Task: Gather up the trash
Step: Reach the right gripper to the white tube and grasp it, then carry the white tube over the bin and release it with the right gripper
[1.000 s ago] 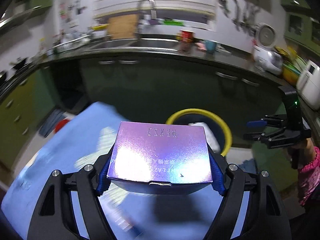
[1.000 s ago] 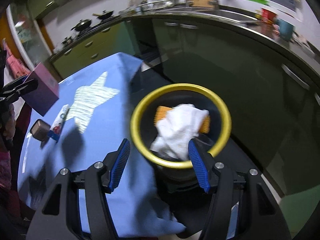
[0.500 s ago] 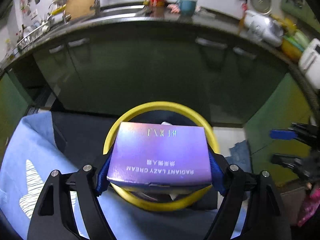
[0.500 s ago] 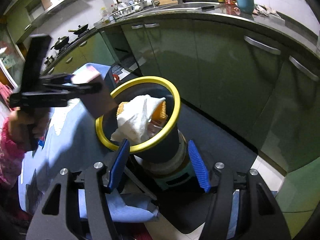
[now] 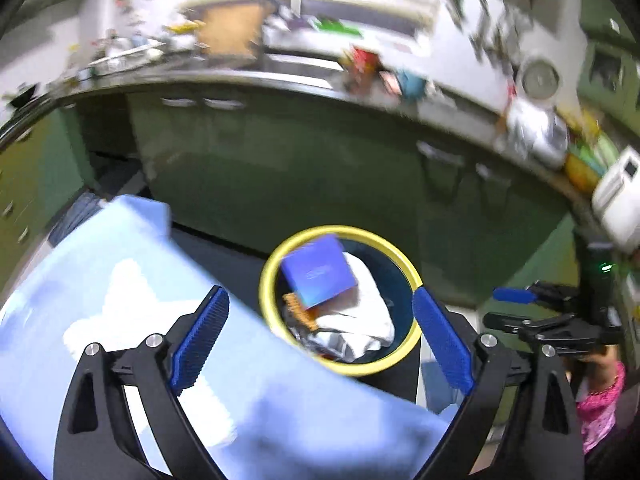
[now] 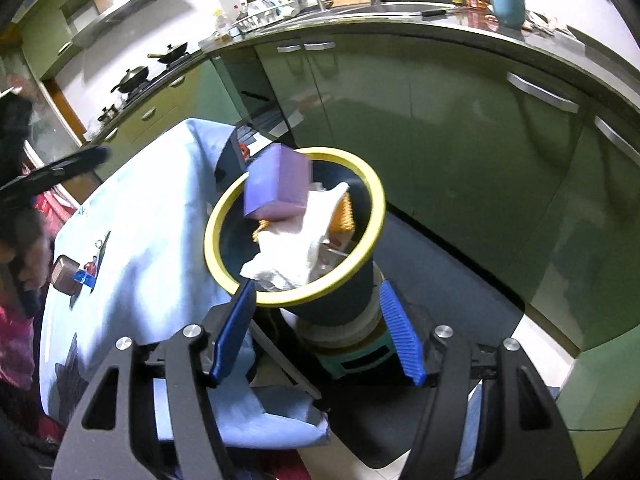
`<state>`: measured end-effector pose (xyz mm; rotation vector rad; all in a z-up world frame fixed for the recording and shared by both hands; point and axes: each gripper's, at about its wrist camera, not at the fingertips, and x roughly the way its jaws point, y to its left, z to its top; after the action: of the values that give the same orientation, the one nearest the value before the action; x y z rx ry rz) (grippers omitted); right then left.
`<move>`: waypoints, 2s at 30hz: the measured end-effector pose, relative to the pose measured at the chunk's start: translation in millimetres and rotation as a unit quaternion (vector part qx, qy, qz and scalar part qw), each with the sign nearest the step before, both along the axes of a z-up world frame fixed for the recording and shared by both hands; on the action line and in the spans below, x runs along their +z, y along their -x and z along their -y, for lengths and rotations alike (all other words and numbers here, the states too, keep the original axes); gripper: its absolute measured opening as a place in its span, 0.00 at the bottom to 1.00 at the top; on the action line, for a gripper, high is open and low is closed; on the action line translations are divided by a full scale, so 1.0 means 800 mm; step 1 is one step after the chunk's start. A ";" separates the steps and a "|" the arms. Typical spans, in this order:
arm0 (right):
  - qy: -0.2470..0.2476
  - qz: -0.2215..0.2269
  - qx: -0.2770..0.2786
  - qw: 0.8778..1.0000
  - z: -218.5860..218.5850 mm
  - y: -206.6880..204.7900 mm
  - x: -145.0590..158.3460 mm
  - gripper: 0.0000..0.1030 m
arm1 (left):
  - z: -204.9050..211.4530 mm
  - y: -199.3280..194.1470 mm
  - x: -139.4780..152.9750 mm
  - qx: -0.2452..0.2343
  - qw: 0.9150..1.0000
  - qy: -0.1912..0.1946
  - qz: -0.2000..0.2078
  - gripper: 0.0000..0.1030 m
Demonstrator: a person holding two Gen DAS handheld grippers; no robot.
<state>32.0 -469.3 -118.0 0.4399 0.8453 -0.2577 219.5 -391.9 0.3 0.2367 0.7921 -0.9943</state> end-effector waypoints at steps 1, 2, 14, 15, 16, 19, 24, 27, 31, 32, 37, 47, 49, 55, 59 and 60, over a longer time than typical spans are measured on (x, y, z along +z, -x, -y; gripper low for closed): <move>0.002 -0.001 0.004 1.000 -0.004 -0.003 0.002 0.60 | -0.029 0.001 0.007 0.018 1.000 0.017 0.002 0.89; 0.004 -0.002 0.008 1.000 -0.009 -0.006 0.003 0.60 | -0.058 0.002 0.013 0.038 0.999 0.033 0.006 0.89; 0.029 -0.013 0.113 0.993 -0.116 -0.094 0.022 0.60 | -0.368 -0.021 0.007 0.308 0.943 0.070 0.105 0.95; 0.029 -0.014 0.133 0.991 -0.135 -0.108 0.022 0.60 | -0.386 -0.025 0.001 0.323 0.938 0.069 0.106 0.95; 0.028 -0.014 0.146 0.989 -0.149 -0.118 0.022 0.60 | -0.408 -0.034 -0.007 0.344 0.931 0.072 0.100 0.95; 0.026 -0.023 0.197 0.980 -0.203 -0.159 0.016 0.60 | -0.459 -0.052 -0.032 0.391 0.913 0.075 0.087 0.95; 0.012 -0.013 0.253 0.967 -0.286 -0.215 0.017 0.59 | -0.514 -0.062 -0.064 0.441 0.891 0.075 0.083 0.95; 0.004 -0.009 0.273 0.962 -0.323 -0.242 0.016 0.53 | -0.515 -0.063 -0.073 0.449 0.887 0.078 0.079 0.95; -0.001 -0.016 0.292 0.956 -0.365 -0.268 0.003 0.49 | -0.516 -0.065 -0.077 0.449 0.887 0.078 0.078 0.95; 0.002 -0.019 0.294 0.956 -0.372 -0.271 0.000 0.47 | -0.518 -0.065 -0.078 0.449 0.887 0.081 0.075 0.95; 0.023 -0.031 0.283 0.958 -0.392 -0.279 -0.015 0.42 | -0.509 -0.061 -0.081 0.441 0.891 0.081 0.070 0.95; 0.041 -0.049 0.273 0.960 -0.398 -0.289 -0.033 0.19 | -0.490 -0.054 -0.075 0.430 0.897 0.075 0.075 0.95; 0.039 -0.048 0.271 0.961 -0.393 -0.288 -0.033 0.16 | -0.489 -0.053 -0.074 0.430 0.897 0.075 0.075 0.95; 0.030 -0.036 0.267 0.962 -0.383 -0.277 -0.025 0.15 | -0.488 -0.053 -0.076 0.429 0.897 0.072 0.076 0.95; 0.015 -0.016 0.259 0.966 -0.367 -0.258 -0.010 0.15 | -0.486 -0.052 -0.078 0.428 0.898 0.068 0.077 0.95; 0.012 -0.011 0.256 0.967 -0.363 -0.253 -0.006 0.15 | -0.485 -0.052 -0.078 0.428 0.898 0.068 0.076 0.95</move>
<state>234.4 -179.0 -122.9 0.1841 0.9462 0.2060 261.2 -3.9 -62.0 -0.1585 0.5819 -0.1863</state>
